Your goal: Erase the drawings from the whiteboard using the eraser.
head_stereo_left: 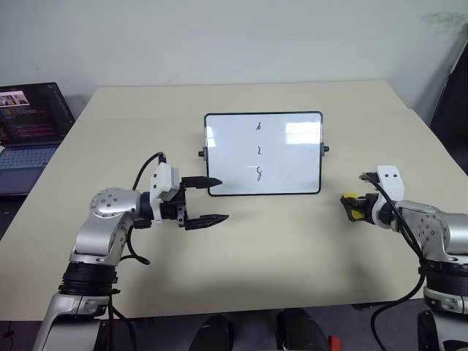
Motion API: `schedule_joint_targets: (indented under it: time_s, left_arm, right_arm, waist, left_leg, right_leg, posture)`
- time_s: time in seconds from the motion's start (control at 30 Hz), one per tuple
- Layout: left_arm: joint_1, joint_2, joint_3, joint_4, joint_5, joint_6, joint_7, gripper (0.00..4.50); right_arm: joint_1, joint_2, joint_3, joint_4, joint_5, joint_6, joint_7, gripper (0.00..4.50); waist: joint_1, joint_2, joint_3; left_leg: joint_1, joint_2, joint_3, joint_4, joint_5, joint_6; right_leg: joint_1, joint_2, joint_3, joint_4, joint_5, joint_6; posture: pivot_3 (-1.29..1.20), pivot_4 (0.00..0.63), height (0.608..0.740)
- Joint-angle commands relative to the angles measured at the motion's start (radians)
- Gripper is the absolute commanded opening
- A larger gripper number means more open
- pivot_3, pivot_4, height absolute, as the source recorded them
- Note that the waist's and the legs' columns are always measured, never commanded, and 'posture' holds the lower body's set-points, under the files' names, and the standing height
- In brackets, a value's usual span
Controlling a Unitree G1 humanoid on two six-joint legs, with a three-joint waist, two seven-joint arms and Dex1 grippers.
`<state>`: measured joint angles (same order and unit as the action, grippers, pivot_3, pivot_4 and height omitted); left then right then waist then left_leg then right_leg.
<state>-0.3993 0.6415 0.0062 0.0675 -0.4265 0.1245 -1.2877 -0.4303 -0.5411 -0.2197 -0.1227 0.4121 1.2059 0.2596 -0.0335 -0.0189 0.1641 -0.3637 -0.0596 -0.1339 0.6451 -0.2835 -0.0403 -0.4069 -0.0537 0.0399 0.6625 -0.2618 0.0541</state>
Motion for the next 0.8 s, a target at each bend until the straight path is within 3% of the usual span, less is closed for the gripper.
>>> schedule_joint_targets:
  time_s: [0.03, 0.43, 0.8]
  left_arm:
    - [-0.025, -0.024, 0.036, -0.035, -0.015, 0.004, 0.071, 4.50]
    - [0.051, -0.198, 0.020, -0.169, 0.061, 0.046, 0.448, 4.50]
    - [0.145, -0.290, 0.006, -0.233, 0.159, 0.041, 0.668, 4.50]
  right_arm:
    - [-0.048, -0.007, 0.028, -0.047, -0.027, -0.091, 0.011, 1.33]
    - [-0.135, 0.017, 0.107, -0.043, -0.133, -0.301, -0.006, 1.33]
    - [-0.294, 0.114, 0.165, 0.072, -0.199, -0.459, -0.012, 1.33]
  waist:
    - [0.000, 0.000, 0.000]
    - [0.001, 0.000, 0.000]
    - [0.001, 0.000, 0.000]
  left_leg:
    - [0.000, 0.000, 0.000, 0.000, 0.000, 0.000]
    - [0.000, 0.000, 0.000, 0.000, 0.000, 0.000]
    - [0.000, 0.000, 0.000, 0.000, 0.000, 0.000]
  right_leg:
    - [0.000, 0.000, 0.000, 0.000, 0.000, 0.000]
    - [0.000, -0.001, 0.000, 0.000, 0.000, 0.000]
    - [0.000, 0.000, 0.000, 0.000, 0.000, 0.000]
  posture:
    - [0.00, 0.150, 0.740]
    - [0.00, 0.150, 0.740]
    - [0.00, 0.150, 0.740]
